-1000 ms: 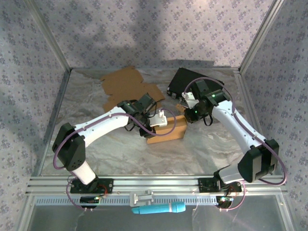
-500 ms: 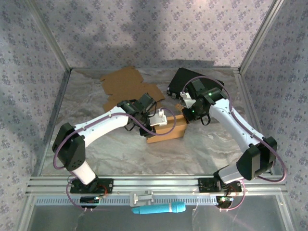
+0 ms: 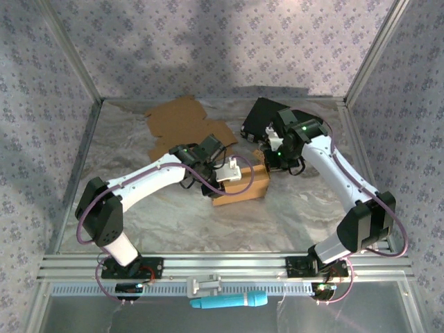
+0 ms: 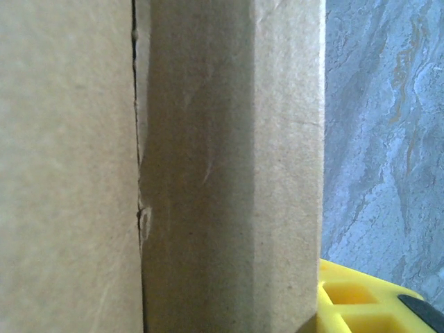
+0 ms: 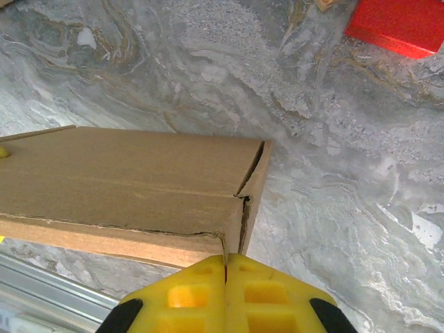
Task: Fold the paper box
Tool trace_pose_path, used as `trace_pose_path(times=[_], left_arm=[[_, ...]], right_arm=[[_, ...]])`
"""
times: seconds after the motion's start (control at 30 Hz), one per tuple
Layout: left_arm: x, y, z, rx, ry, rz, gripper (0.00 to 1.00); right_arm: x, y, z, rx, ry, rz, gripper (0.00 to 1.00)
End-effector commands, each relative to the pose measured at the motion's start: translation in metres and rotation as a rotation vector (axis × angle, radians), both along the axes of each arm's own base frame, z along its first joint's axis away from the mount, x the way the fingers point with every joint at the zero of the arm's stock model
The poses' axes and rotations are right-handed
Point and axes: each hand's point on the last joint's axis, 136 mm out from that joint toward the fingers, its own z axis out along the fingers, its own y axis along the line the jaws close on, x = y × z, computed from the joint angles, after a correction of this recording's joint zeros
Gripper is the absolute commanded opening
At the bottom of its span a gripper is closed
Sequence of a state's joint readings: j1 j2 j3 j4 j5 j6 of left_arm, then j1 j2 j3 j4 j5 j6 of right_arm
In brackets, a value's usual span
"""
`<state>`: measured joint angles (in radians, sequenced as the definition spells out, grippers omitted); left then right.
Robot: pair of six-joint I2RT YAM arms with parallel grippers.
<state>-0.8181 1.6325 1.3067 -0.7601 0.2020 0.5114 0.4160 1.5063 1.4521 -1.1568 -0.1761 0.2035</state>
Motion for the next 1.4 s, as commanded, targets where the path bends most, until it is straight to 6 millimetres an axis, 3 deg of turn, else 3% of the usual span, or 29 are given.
trace_pose_path(times=[0.0,0.23,0.53,0.8,1.0,1.07,1.2,1.3,1.37], left_arm=[[0.005,0.004,0.001,0.024,-0.003,0.028,0.41],[0.009,0.005,0.001,0.019,-0.008,0.059,0.41],[0.016,0.006,0.016,-0.057,0.006,0.152,0.57],[0.013,0.009,0.049,-0.203,0.033,0.28,0.66],[0.022,0.028,0.07,-0.266,0.006,0.459,0.72],[0.027,0.041,0.073,-0.254,0.023,0.547,0.7],[0.032,0.066,0.077,-0.204,0.159,0.736,0.53],[0.022,0.069,0.077,-0.151,0.253,0.752,0.44],[0.016,0.066,0.077,-0.13,0.251,0.725,0.43]], right_arm=[[-0.006,0.007,0.007,0.049,0.05,-0.026,0.0],[-0.004,-0.005,-0.013,-0.017,-0.019,-0.047,0.0],[-0.003,-0.008,-0.012,-0.048,-0.114,-0.058,0.0],[0.004,-0.001,-0.006,-0.052,-0.114,-0.058,0.0],[0.003,0.002,-0.013,-0.065,-0.093,-0.059,0.0],[0.003,0.002,-0.013,-0.067,-0.092,-0.061,0.0],[0.003,0.003,-0.015,-0.07,-0.079,-0.065,0.0],[0.003,0.004,-0.015,-0.067,-0.073,-0.063,0.0],[0.004,0.005,-0.015,-0.063,-0.072,-0.062,0.0]])
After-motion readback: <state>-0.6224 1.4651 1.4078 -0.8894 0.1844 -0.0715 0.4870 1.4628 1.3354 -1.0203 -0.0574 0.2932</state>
